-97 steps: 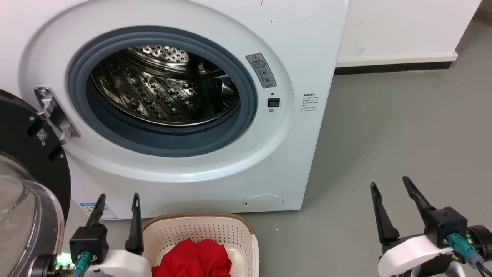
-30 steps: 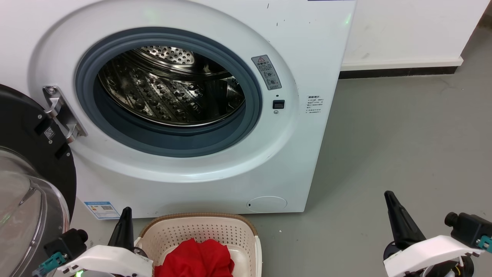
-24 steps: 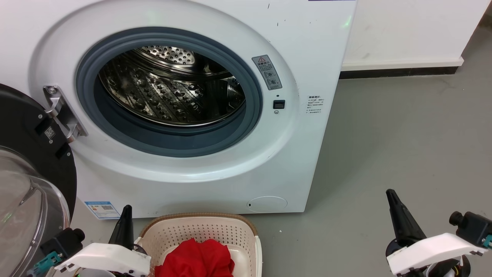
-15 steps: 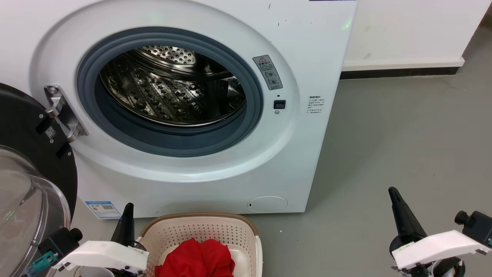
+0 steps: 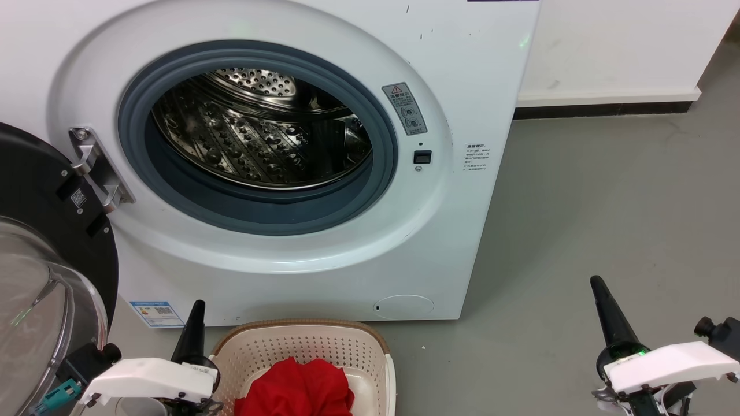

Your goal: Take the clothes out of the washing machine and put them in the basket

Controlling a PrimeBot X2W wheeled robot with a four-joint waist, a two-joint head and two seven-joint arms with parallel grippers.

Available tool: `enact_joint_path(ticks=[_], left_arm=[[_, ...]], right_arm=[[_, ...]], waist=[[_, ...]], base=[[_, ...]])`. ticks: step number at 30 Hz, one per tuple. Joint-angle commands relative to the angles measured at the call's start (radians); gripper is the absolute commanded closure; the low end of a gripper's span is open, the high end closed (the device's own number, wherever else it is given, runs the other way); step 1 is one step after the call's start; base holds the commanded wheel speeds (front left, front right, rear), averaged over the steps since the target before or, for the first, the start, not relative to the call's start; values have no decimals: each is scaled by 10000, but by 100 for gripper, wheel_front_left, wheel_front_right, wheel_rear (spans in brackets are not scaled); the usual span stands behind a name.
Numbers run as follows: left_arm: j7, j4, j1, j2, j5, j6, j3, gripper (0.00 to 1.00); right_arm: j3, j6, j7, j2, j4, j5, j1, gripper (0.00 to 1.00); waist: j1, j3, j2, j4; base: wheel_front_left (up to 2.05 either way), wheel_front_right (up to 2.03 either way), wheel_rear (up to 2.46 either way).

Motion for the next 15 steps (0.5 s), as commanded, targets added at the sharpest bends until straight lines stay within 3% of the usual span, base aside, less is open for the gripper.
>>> enact_joint_path(ticks=[1,15], left_arm=[[37,-48,-256,7,-259,-54,65,100],[281,143,-442,-113,-1711,-261,206,100]], right_arm=[[-41,1,56,-67,-20,300,-244,100],[-189,0,203,-67,270,1934,-433,100]], waist=[[0,0,-1,3],[0,-4,-1,39]], base=[[0,0,0],[0,0,0]])
